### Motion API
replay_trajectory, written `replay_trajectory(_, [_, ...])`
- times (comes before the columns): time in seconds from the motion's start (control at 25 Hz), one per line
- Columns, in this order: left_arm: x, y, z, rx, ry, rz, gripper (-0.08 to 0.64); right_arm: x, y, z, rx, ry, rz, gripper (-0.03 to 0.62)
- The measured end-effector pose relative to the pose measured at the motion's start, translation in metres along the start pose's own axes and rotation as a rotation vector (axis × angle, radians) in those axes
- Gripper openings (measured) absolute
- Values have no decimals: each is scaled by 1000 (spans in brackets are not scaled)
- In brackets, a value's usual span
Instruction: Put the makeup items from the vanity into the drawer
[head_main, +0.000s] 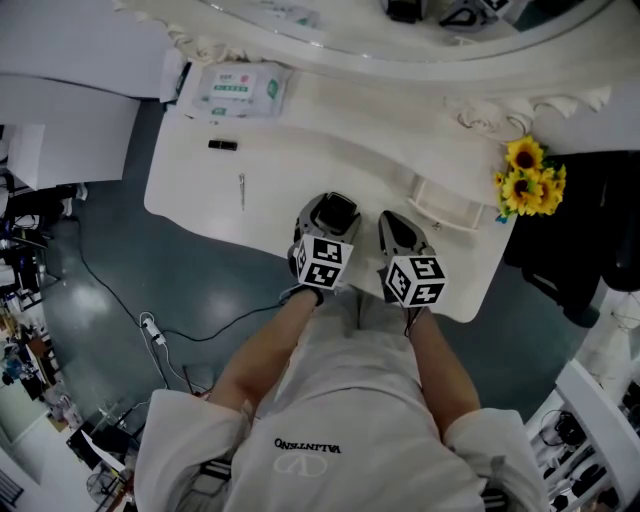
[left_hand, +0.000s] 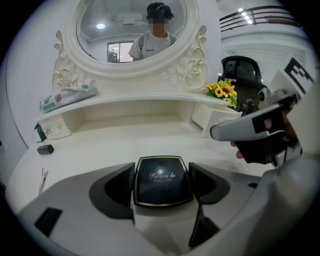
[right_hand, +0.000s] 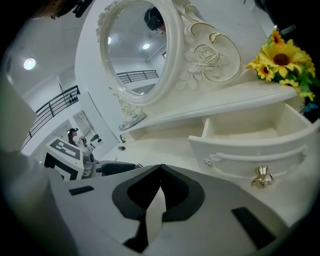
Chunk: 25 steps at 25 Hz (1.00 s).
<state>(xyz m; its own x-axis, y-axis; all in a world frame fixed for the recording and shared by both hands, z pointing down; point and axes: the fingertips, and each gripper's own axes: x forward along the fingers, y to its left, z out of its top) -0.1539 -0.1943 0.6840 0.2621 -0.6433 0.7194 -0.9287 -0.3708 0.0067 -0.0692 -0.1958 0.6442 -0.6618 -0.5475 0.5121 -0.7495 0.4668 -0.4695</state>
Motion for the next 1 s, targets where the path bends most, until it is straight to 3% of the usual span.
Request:
replay_trajectory(0.52, [-11, -8, 7, -46, -19, 3, 333, -21, -4, 5, 1, -34, -25, 12])
replay_trajectory(1.0, [-25, -89, 35, -13, -55, -118, 334, -69, -29, 9, 34, -110, -116, 12])
